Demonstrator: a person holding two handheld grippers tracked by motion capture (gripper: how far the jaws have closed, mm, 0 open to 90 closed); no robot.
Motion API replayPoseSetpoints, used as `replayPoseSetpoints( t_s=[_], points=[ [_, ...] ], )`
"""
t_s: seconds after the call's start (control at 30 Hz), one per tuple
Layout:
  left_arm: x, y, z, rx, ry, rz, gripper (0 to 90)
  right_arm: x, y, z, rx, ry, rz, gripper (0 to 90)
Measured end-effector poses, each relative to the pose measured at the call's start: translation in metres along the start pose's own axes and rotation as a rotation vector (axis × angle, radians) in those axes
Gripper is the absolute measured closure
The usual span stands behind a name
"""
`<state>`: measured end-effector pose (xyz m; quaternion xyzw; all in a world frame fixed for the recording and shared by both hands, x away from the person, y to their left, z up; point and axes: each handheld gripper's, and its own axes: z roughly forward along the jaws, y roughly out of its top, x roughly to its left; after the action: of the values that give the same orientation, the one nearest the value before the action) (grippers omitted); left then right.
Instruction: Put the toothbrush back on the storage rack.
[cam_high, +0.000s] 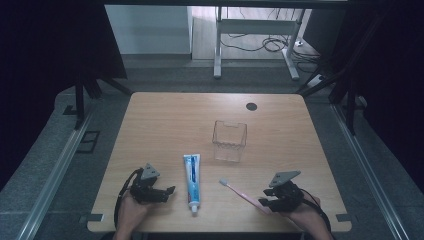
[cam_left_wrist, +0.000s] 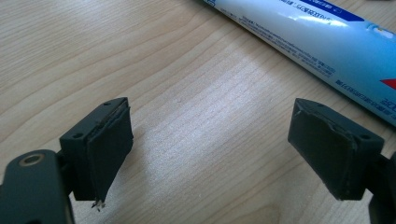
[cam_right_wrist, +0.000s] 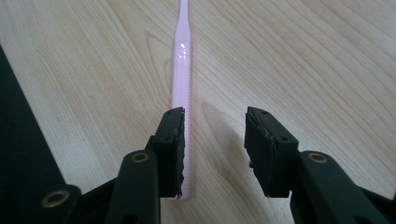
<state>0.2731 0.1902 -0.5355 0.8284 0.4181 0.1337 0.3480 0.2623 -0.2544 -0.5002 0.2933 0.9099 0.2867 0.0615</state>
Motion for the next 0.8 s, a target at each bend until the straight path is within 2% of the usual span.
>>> replayPoseSetpoints(
  t_s=[0.17, 0.57, 0.8],
  points=[
    [0.0, 0.0, 0.001, 0.007, 0.002, 0.006, 14.0, 0.003, 0.008, 0.003, 0.034, 0.003, -0.02, 55.7],
    [-0.002, 0.0, 0.002, 0.015, 0.0, 0.019, 14.0, 0.012, 0.034, 0.015, 0.165, 0.026, -0.057, 53.1],
    [-0.003, 0.0, 0.003, 0.021, 0.001, 0.029, 14.0, 0.015, 0.05, 0.024, 0.232, 0.016, -0.074, 52.9]
  ],
)
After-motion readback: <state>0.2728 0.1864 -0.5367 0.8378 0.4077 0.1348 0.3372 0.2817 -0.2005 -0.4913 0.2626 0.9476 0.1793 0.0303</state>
